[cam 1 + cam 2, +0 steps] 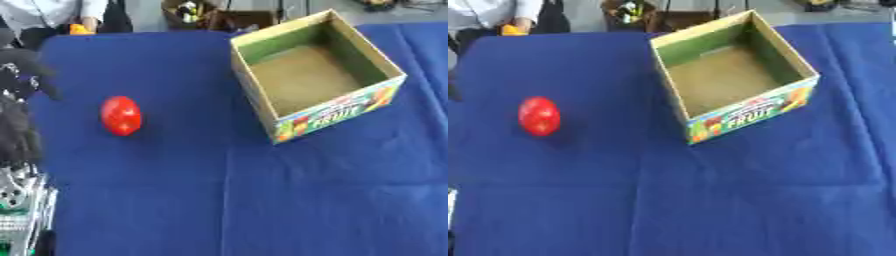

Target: Pick up objects on the table and place them in the box.

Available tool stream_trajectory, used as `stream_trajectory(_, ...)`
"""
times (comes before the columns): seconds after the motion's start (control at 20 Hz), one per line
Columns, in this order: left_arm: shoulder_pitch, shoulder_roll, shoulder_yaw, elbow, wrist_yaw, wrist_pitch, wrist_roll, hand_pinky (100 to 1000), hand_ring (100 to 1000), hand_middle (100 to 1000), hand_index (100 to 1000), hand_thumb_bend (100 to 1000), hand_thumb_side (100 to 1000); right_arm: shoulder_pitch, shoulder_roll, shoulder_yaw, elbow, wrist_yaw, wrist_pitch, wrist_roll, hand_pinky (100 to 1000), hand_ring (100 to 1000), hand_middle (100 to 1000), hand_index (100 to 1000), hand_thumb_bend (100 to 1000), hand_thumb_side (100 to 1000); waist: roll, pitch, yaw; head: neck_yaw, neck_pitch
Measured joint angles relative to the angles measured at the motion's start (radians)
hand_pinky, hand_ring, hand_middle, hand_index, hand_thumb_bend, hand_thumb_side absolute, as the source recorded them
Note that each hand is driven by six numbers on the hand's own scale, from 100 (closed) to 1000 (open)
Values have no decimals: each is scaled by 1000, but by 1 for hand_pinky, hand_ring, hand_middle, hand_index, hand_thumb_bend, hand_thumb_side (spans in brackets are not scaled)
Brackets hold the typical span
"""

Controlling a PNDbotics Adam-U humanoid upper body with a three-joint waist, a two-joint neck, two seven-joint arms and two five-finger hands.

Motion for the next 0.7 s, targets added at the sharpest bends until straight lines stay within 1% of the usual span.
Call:
stream_trajectory(0.1,0,3,0,0,-1,2,3,296,495,547,801,100,969,0,0,0,0,0,0,0,671,712,502,704,119,621,0,0,0,0,0)
stream_trajectory(0.2,-2,20,0,0,-4,7,10,310,516,574,854,100,965,0,1,0,0,0,0,0,671,712,502,704,122,625,0,0,0,0,0)
stream_trajectory(0.4,-13,86,7,0,-60,37,26,335,550,618,906,100,952,1,1,0,0,0,0,0,671,713,501,704,124,629,0,0,0,0,6)
stream_trajectory(0.45,-18,110,10,0,-89,54,29,351,570,636,919,100,939,1,1,0,0,0,0,0,671,713,501,704,125,630,0,0,-1,0,9)
stream_trajectory(0.7,-55,250,12,0,-288,169,33,368,596,659,932,100,889,6,1,0,0,0,1,1,671,713,501,704,128,632,4,0,-6,2,10)
